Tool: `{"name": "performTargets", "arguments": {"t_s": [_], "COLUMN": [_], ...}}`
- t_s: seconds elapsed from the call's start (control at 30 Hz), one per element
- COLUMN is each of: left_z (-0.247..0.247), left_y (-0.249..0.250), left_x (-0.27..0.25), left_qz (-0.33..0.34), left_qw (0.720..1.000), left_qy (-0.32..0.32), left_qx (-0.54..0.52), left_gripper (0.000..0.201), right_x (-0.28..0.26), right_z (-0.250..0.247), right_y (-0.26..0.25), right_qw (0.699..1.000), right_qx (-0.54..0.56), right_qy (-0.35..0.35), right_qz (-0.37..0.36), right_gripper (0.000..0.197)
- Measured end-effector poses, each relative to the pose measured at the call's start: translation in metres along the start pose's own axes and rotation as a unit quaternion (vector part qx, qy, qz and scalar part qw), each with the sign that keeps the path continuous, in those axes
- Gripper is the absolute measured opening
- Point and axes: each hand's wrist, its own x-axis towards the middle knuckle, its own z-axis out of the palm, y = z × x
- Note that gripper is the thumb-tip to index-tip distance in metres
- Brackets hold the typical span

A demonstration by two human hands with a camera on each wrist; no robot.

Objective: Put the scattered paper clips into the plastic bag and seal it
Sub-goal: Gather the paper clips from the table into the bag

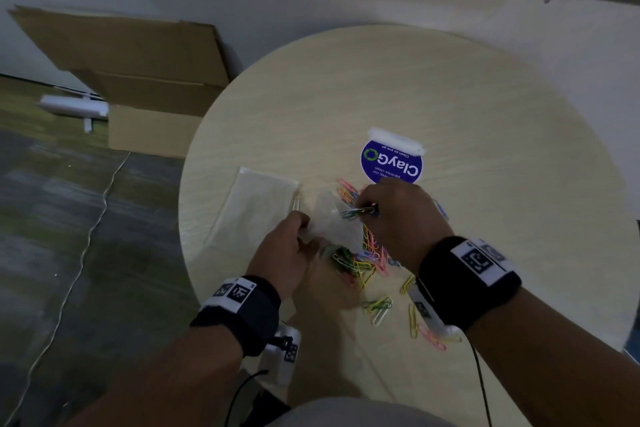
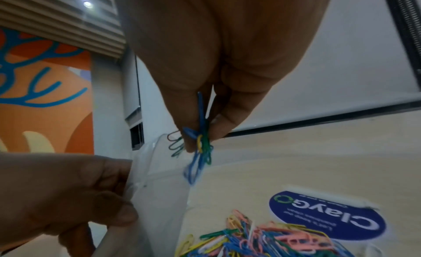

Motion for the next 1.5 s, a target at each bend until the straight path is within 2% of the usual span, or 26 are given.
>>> {"name": "performTargets", "arguments": {"t_s": [0.1, 0.2, 0.27, 0.33, 0.4, 0.5, 0.57, 0.67, 0.73, 0.77, 0.83, 0.87, 0.93, 1.0, 1.1, 1.17, 1.27, 1.33, 1.43, 1.5], "left_z": [0.001, 0.002, 0.002, 0.001, 0.001, -0.001, -0.003, -0.014, -0.022, -0.025, -0.027, -0.027, -0.027, -0.034, -0.055, -0.064, -0.064, -0.056, -0.044, -0.036], "left_y": [0.000, -0.001, -0.002, -0.001, -0.001, -0.001, 0.003, 0.013, 0.028, 0.036, 0.052, 0.058, 0.061, 0.065, 0.074, 0.078, 0.078, 0.070, 0.047, 0.030], "left_x": [0.000, 0.000, 0.001, -0.001, -0.001, -0.002, -0.004, -0.010, -0.013, -0.011, -0.005, -0.001, 0.008, 0.008, -0.005, -0.014, -0.018, -0.013, -0.010, -0.007], "left_qz": [0.001, -0.011, -0.017, -0.012, -0.006, -0.002, 0.010, 0.030, 0.048, 0.049, 0.014, -0.014, -0.052, -0.050, 0.000, 0.027, 0.013, -0.005, 0.004, -0.012], "left_qw": [1.000, 0.999, 0.999, 0.999, 0.998, 0.998, 0.998, 0.999, 0.993, 0.993, 0.998, 1.000, 0.998, 0.997, 0.999, 0.998, 0.999, 0.998, 0.993, 0.998], "left_qy": [-0.004, -0.003, -0.002, -0.003, -0.002, -0.014, -0.024, 0.043, 0.105, 0.111, 0.059, 0.022, -0.040, -0.048, 0.016, 0.049, 0.049, 0.048, 0.063, -0.011], "left_qx": [-0.025, -0.039, -0.043, -0.050, -0.057, -0.063, -0.056, -0.012, -0.007, -0.010, 0.010, 0.011, 0.017, 0.029, 0.037, 0.039, 0.004, -0.049, -0.104, -0.068], "left_gripper": [0.027, 0.024, 0.023, 0.021, 0.020, 0.021, 0.024, 0.039, 0.017, 0.017, 0.048, 0.053, 0.047, 0.041, 0.039, 0.038, 0.043, 0.051, 0.052, 0.094], "right_x": [0.005, 0.004, 0.002, 0.000, -0.002, -0.007, -0.008, -0.006, -0.005, -0.006, -0.008, -0.009, -0.010, -0.012, -0.013, -0.013, -0.010, -0.005, -0.004, -0.003], "right_z": [0.001, -0.007, -0.008, -0.002, 0.008, 0.029, 0.039, 0.043, 0.042, 0.042, 0.041, 0.040, 0.038, 0.033, 0.020, 0.015, 0.020, 0.027, 0.034, 0.036], "right_y": [-0.009, -0.008, 0.000, 0.011, 0.019, 0.020, 0.018, 0.015, 0.013, 0.012, 0.009, 0.008, 0.007, 0.005, -0.009, -0.022, -0.031, -0.027, -0.020, -0.012], "right_qw": [0.999, 0.981, 0.958, 0.934, 0.931, 0.943, 0.950, 0.947, 0.943, 0.943, 0.942, 0.941, 0.945, 0.953, 0.964, 0.959, 0.956, 0.944, 0.909, 0.914], "right_qx": [0.032, 0.184, 0.275, 0.329, 0.315, 0.276, 0.254, 0.260, 0.273, 0.275, 0.279, 0.280, 0.267, 0.238, 0.222, 0.259, 0.272, 0.297, 0.367, 0.357], "right_qy": [-0.035, -0.041, -0.012, 0.045, 0.056, -0.046, -0.056, -0.020, -0.013, -0.011, -0.015, -0.017, -0.012, -0.003, 0.007, -0.008, -0.046, -0.064, -0.081, -0.095], "right_qz": [-0.008, 0.044, 0.083, 0.129, 0.173, 0.181, 0.170, 0.188, 0.192, 0.188, 0.187, 0.188, 0.191, 0.186, 0.147, 0.116, 0.099, 0.130, 0.181, 0.167], "right_gripper": [0.027, 0.031, 0.025, 0.021, 0.020, 0.019, 0.013, 0.004, 0.006, 0.007, 0.008, 0.008, 0.010, 0.013, 0.021, 0.019, 0.016, 0.015, 0.018, 0.020]}}
